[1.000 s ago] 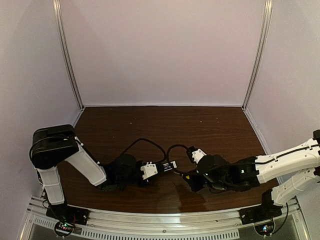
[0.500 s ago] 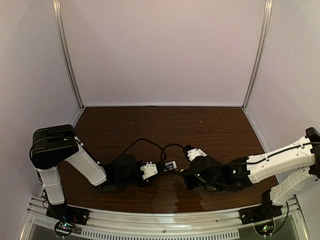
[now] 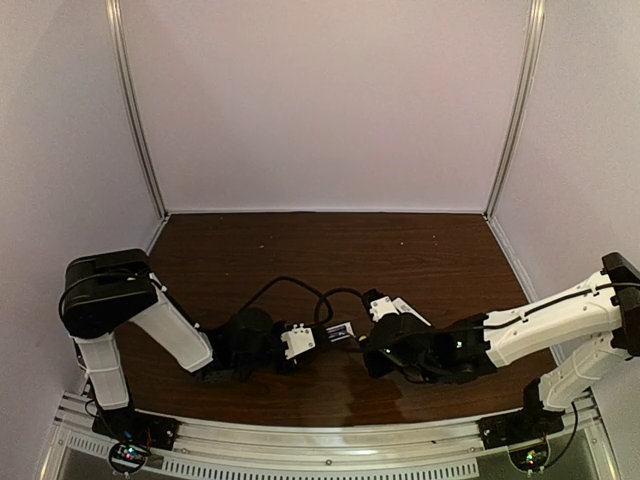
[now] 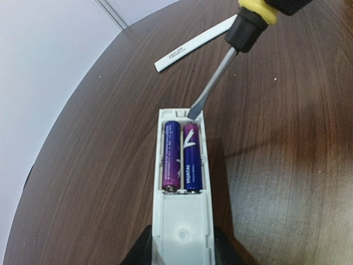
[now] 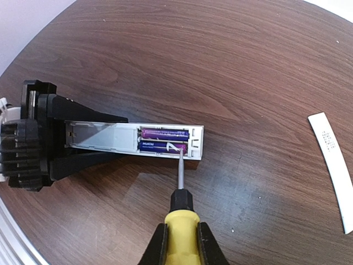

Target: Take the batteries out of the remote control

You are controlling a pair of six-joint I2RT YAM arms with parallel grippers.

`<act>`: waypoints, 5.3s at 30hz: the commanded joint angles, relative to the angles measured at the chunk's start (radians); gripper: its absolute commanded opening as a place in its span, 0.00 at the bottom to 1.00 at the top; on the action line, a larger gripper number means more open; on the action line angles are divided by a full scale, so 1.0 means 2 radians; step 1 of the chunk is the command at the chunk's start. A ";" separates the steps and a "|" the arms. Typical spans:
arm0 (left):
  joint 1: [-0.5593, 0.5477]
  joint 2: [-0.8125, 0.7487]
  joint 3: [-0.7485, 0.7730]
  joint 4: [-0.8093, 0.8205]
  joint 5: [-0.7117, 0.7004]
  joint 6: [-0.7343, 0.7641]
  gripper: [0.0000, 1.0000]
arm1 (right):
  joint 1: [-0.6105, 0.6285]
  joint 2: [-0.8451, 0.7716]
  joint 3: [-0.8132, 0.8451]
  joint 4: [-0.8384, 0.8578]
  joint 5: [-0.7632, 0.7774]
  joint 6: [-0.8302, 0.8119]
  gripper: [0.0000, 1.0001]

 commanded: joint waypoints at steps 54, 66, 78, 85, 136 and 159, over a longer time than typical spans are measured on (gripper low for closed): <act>-0.001 -0.004 0.005 0.021 0.008 0.003 0.00 | 0.001 0.035 0.027 -0.007 0.020 -0.016 0.00; -0.001 -0.003 0.003 0.023 0.013 0.003 0.00 | -0.003 0.037 0.018 0.020 -0.003 -0.026 0.00; -0.001 -0.005 0.001 0.025 0.019 0.004 0.00 | -0.013 0.018 -0.012 0.060 -0.045 -0.029 0.00; -0.001 -0.005 0.000 0.027 0.023 0.004 0.00 | -0.016 0.014 -0.025 0.080 -0.064 -0.031 0.00; -0.001 -0.025 -0.025 0.056 0.053 0.002 0.00 | -0.033 -0.048 -0.100 0.172 -0.152 -0.024 0.00; -0.001 -0.039 -0.041 0.073 0.070 -0.001 0.00 | -0.059 -0.059 -0.140 0.232 -0.222 -0.012 0.00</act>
